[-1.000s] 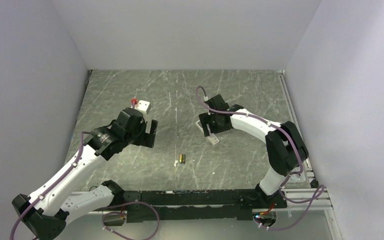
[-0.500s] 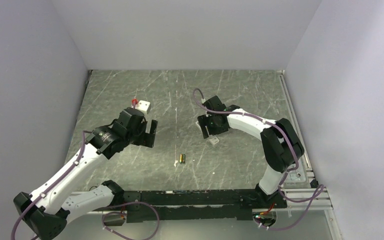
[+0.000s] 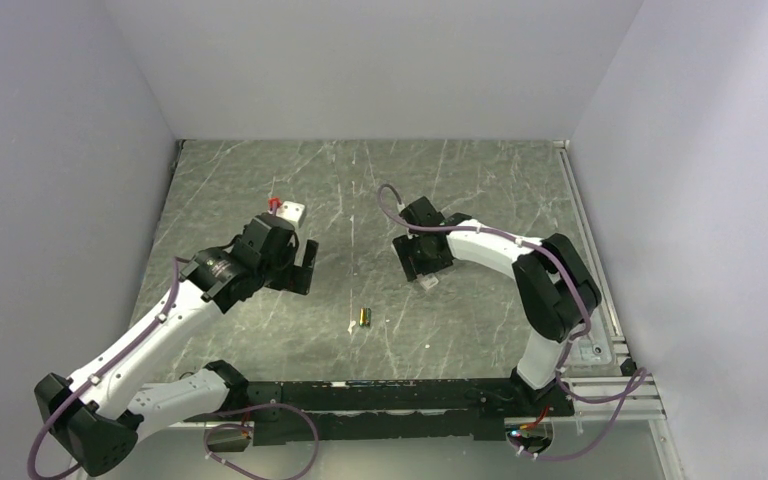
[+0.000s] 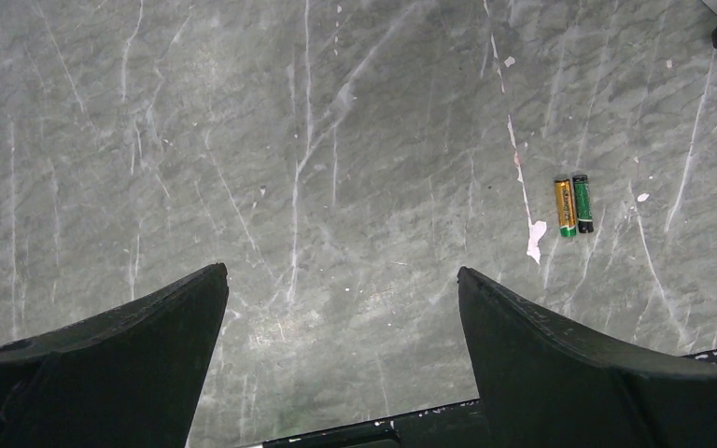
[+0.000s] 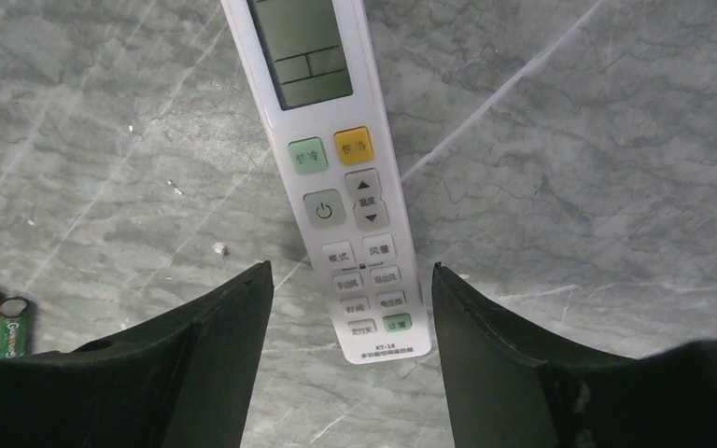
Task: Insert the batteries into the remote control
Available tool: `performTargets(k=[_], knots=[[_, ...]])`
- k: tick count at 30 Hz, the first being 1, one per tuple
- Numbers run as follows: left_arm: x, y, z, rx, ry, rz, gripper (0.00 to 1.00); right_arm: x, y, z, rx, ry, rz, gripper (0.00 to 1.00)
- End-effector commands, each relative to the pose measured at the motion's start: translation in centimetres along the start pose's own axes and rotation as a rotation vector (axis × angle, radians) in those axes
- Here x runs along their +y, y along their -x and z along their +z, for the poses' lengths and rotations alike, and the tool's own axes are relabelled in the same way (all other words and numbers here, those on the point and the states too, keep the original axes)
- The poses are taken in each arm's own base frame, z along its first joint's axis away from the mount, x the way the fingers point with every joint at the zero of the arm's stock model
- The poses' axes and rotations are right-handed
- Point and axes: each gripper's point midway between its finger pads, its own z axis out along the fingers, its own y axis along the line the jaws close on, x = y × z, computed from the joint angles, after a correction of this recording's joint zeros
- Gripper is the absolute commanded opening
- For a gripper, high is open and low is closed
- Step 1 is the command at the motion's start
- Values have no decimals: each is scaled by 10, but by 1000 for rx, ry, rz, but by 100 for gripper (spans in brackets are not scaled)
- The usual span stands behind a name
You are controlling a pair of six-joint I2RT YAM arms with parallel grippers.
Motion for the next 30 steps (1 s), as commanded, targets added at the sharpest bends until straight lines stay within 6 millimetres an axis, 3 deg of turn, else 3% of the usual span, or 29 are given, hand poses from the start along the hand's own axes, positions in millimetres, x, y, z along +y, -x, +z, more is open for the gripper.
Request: performTargets(k=[1, 6, 10, 13, 17, 22, 30], knots=[[2, 10, -1, -27, 17, -11, 99, -1, 10, 2, -21, -24, -14, 65], [2, 10, -1, -22, 13, -13, 99, -1, 5, 7, -5, -35, -19, 58], [1, 11, -4, -37, 3, -17, 99, 2, 2, 7, -5, -32, -20, 44], [-1, 13, -7, -50, -16, -17, 99, 4, 0, 9, 0, -42, -26, 28], [-2, 13, -9, -57, -27, -25, 99, 7, 0, 7, 0, -56, -24, 0], [-4, 14, -12, -66, -41, -29, 99, 18, 11, -8, -41, -40, -20, 0], [-5, 16, -16, -90, -58, -36, 99, 24, 11, -33, -83, -8, 11, 0]])
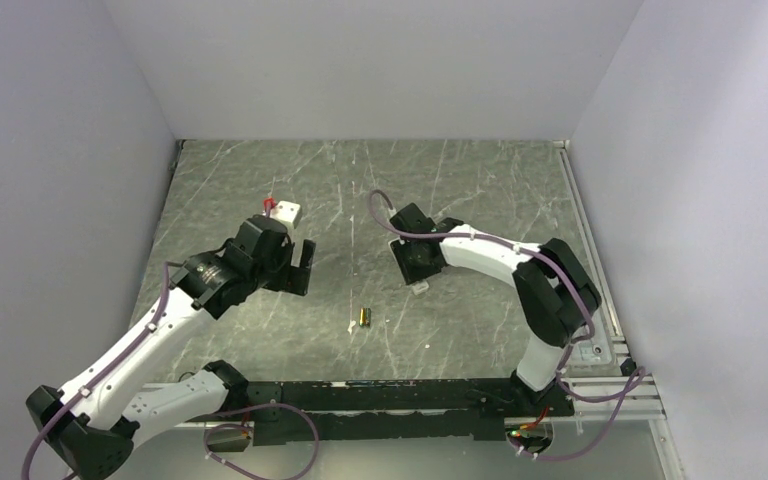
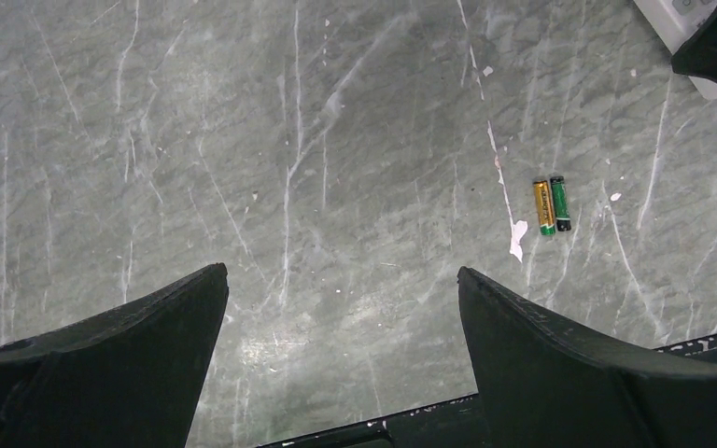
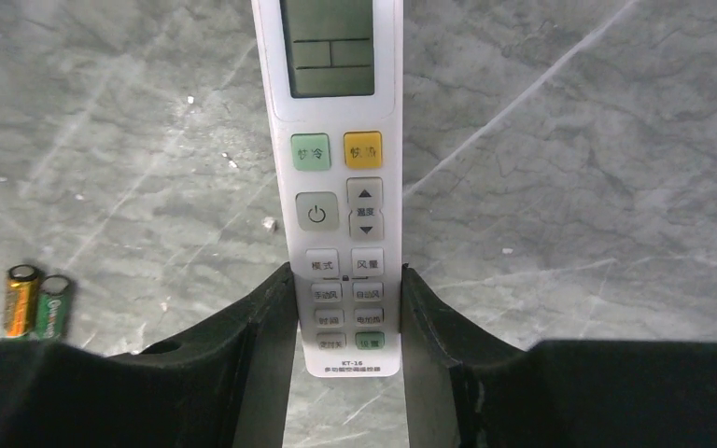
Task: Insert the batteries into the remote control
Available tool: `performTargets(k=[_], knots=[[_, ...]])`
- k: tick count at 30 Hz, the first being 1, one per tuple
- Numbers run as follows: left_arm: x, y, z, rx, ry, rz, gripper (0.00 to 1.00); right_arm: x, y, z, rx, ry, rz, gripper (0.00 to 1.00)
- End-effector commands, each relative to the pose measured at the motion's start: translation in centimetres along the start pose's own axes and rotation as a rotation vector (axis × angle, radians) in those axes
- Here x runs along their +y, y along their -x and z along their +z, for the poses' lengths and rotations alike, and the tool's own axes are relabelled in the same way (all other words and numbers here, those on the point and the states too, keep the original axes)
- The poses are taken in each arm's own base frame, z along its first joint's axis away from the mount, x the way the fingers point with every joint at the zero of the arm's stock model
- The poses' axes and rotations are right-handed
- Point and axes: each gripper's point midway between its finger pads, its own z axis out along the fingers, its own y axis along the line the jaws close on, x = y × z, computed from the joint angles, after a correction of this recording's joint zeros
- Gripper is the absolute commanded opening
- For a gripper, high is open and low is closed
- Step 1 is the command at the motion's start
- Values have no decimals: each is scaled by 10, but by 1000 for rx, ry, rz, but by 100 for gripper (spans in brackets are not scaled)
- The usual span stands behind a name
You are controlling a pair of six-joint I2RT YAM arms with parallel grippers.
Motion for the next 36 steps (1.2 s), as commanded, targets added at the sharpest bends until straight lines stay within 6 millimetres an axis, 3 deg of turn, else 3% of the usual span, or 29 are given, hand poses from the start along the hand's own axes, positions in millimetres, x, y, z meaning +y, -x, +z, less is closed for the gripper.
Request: performTargets(k=[1, 11, 23, 27, 36], knots=[[-4, 12, -7, -57, -30, -23, 99, 4, 19, -34, -96, 26, 42, 0], [-17, 13, -10, -62, -109, -17, 99, 36, 5, -74, -126, 225, 40, 0], [-53, 17, -21, -92, -329, 17, 99, 84, -11, -128, -202, 553, -25, 0], [-68, 19, -28, -109, -426, 30, 99, 101, -15, -155, -244, 695, -58, 0], [-99, 16, -48, -92, -632, 38, 99, 115, -42, -185, -186, 863, -118, 0]])
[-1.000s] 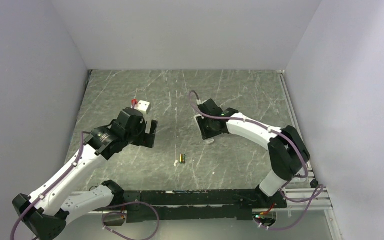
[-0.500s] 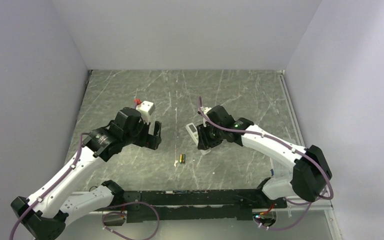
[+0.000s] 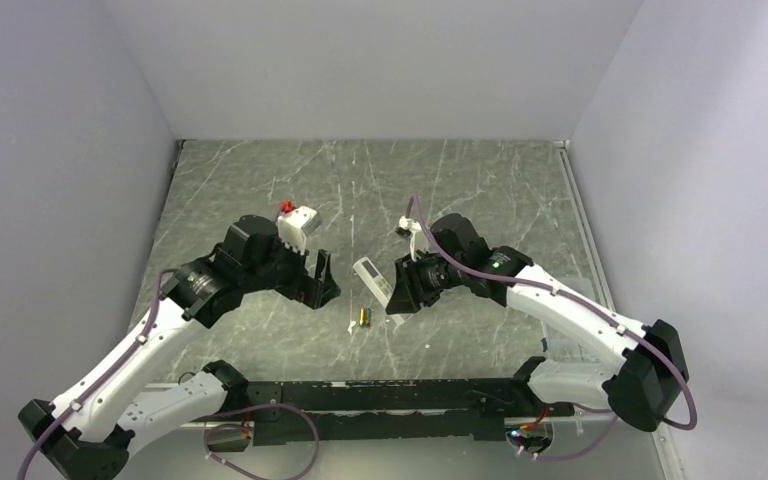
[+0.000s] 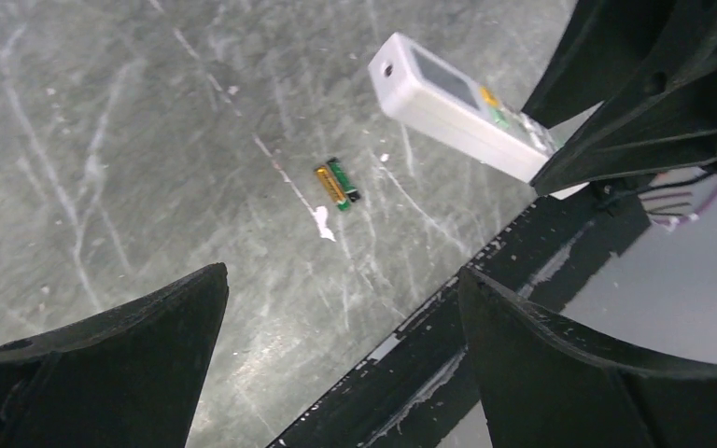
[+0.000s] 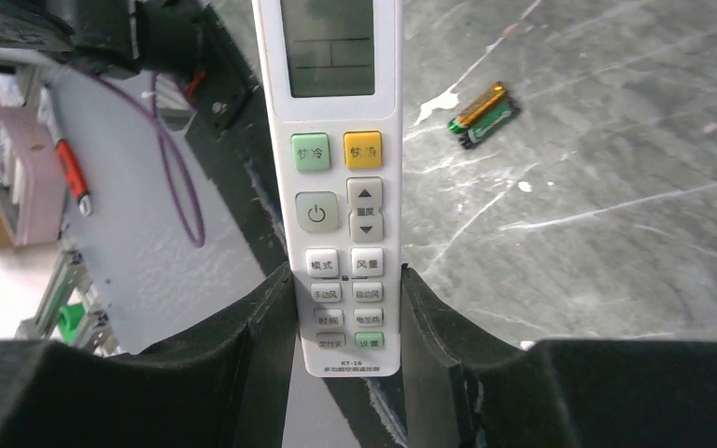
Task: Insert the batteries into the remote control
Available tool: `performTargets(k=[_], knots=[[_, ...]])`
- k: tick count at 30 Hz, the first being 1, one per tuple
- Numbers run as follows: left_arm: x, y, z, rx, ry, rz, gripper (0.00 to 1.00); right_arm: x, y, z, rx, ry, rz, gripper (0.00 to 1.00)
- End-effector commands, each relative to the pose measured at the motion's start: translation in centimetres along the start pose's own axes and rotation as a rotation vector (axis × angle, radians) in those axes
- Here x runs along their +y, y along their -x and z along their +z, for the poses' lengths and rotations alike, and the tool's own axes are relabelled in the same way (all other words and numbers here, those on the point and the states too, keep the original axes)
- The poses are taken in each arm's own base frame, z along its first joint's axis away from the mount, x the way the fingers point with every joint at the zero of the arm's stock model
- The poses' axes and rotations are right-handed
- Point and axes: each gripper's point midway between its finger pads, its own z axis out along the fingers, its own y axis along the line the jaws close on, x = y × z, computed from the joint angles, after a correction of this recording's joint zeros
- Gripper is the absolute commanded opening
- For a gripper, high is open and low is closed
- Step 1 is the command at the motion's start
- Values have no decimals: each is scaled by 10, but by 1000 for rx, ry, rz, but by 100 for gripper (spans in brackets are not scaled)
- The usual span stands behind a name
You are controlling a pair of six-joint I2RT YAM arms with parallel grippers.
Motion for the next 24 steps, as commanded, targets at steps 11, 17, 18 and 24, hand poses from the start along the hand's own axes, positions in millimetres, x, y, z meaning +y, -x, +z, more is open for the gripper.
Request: performTargets(k=[11, 17, 18, 24], knots=[[-77, -4, -16, 22, -444, -103, 99, 66, -30, -32, 39, 367, -35, 0], [-97, -10, -19, 51, -580, -175, 99, 87, -42, -46, 58, 502, -45, 0], [-99, -10, -19, 50, -598, -184, 99, 88, -43, -46, 60, 510, -43, 0], [-115, -11, -28, 51, -728, -243, 99, 108, -48, -53, 70, 624, -57, 0]])
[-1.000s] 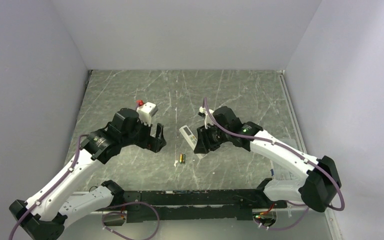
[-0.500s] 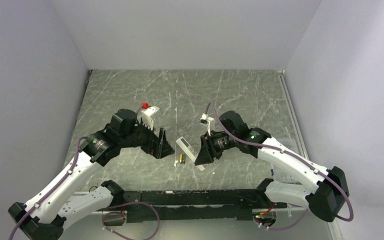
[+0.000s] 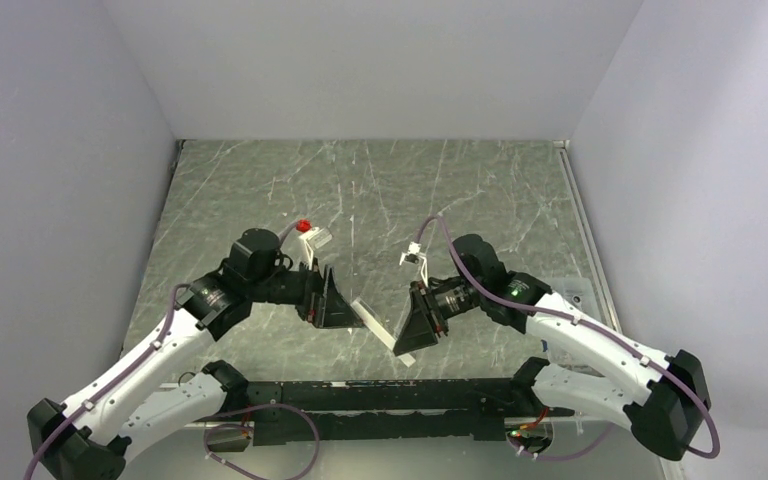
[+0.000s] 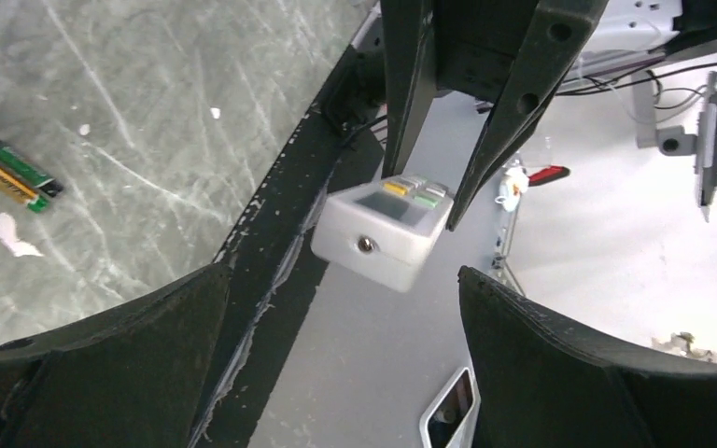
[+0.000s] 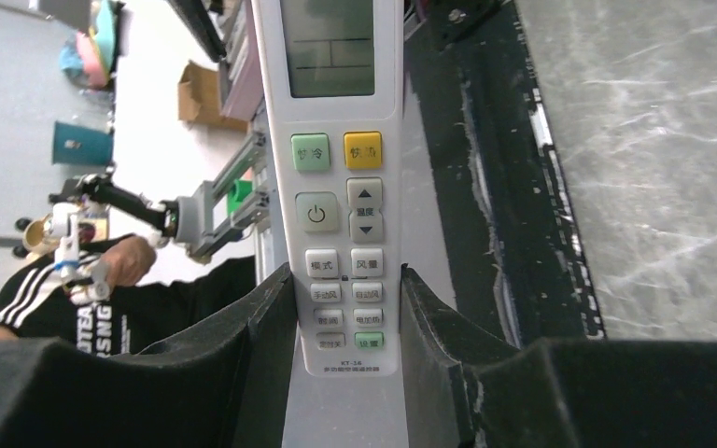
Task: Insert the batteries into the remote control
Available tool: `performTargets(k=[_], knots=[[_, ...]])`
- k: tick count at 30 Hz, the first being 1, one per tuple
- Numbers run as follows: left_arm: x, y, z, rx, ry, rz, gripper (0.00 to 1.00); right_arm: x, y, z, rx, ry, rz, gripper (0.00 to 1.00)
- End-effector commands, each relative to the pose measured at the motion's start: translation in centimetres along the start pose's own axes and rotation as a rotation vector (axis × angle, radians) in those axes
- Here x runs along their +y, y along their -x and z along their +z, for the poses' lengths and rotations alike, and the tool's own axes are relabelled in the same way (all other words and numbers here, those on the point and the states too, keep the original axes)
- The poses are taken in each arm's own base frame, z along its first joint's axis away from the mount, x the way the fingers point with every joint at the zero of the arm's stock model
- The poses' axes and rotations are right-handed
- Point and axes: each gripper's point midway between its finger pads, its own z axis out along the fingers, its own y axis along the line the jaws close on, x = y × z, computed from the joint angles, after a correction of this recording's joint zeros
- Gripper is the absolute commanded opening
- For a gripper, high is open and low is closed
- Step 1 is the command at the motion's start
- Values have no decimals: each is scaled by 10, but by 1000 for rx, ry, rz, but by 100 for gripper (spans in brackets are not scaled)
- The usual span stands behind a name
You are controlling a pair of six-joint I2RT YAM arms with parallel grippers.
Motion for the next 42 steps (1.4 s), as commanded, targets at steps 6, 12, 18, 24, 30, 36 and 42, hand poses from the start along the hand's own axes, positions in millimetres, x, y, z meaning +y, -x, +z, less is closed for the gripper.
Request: performTargets(k=[6, 12, 18, 24, 30, 36, 42], knots=[[-52, 9, -13, -49, -235, 2, 99, 48, 6, 5, 13, 199, -107, 0], [-63, 1, -20, -20, -291, -13, 99, 58, 14, 13, 23, 220, -138, 0], [-72, -6, -28, -7, -327, -3, 92, 63, 19, 17, 36, 233, -148, 0], [-74, -12, -33, 1, -325, 5, 82, 64, 19, 19, 44, 229, -147, 0], [-68, -15, -30, 14, -305, -14, 71, 60, 16, 25, 62, 216, -128, 0], [-63, -15, -25, 24, -297, -31, 61, 62, 14, 29, 76, 216, -130, 0], [-60, -15, -24, 23, -285, -38, 29, 60, 14, 29, 77, 199, -130, 0]])
